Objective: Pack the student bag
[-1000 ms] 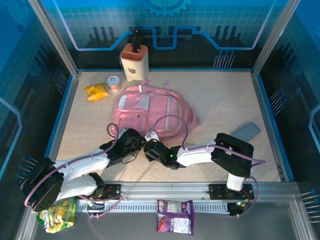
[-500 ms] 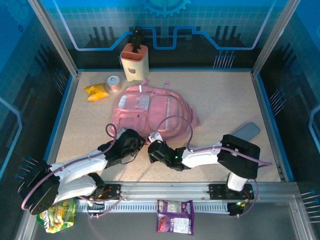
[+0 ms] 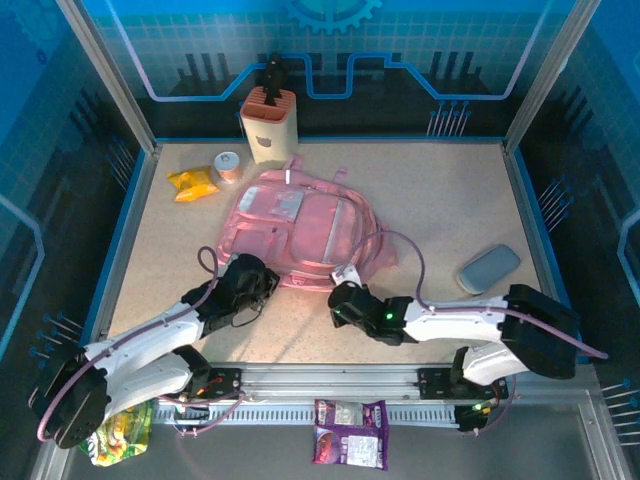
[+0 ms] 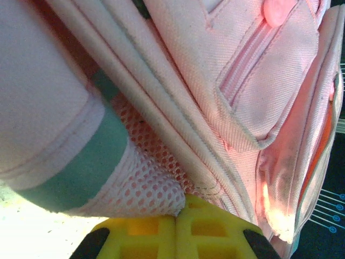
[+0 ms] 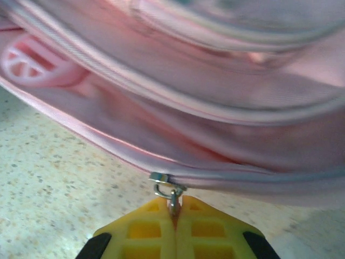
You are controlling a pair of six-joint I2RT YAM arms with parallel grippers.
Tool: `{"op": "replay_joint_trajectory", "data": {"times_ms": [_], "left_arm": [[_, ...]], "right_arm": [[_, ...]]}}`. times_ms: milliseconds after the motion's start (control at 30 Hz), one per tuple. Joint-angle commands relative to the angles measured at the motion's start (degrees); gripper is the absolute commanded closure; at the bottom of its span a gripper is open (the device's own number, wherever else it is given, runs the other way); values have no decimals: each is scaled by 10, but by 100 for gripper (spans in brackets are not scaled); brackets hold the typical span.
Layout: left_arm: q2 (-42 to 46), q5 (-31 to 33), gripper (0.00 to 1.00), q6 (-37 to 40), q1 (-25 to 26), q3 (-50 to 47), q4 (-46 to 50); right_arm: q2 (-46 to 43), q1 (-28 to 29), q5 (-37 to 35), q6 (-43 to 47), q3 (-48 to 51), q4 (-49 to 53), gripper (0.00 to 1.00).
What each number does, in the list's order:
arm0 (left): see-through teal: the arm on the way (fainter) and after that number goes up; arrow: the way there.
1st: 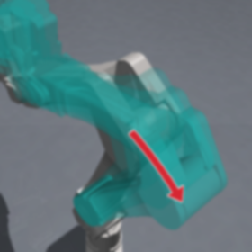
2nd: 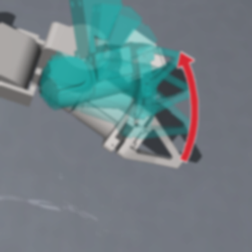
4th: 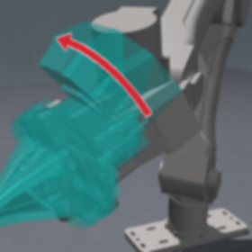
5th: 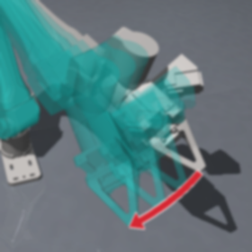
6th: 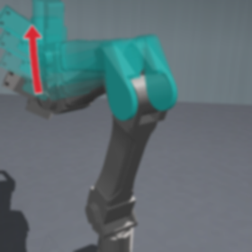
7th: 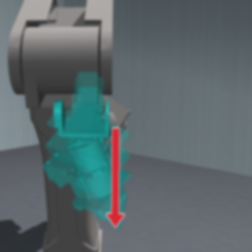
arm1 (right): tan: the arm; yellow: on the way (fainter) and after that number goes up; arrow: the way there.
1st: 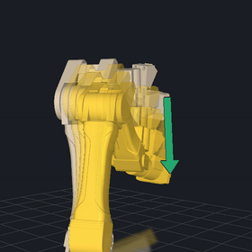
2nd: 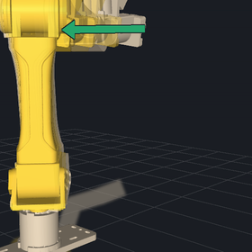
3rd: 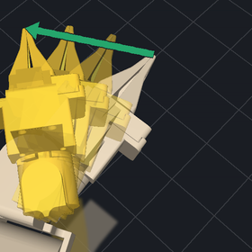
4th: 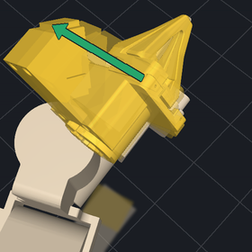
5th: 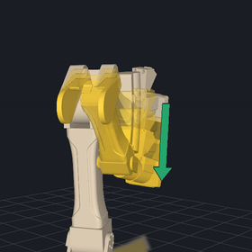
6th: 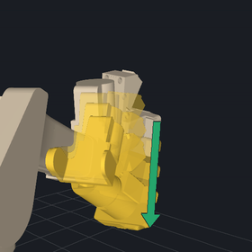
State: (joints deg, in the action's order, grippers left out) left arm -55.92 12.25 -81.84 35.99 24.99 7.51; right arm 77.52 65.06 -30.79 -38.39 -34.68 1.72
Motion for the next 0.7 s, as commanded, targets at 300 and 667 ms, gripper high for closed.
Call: {"op": "replay_joint_trajectory", "data": {"times_ms": [300,667], "left_arm": [[21,-20,100,118,-87,23,56],[-68,-60,100,267,-184,111,84]], "right_arm": [[-112,-210,116,90,6,198,100],[-78,-142,253,118,-42,178,100]]}}
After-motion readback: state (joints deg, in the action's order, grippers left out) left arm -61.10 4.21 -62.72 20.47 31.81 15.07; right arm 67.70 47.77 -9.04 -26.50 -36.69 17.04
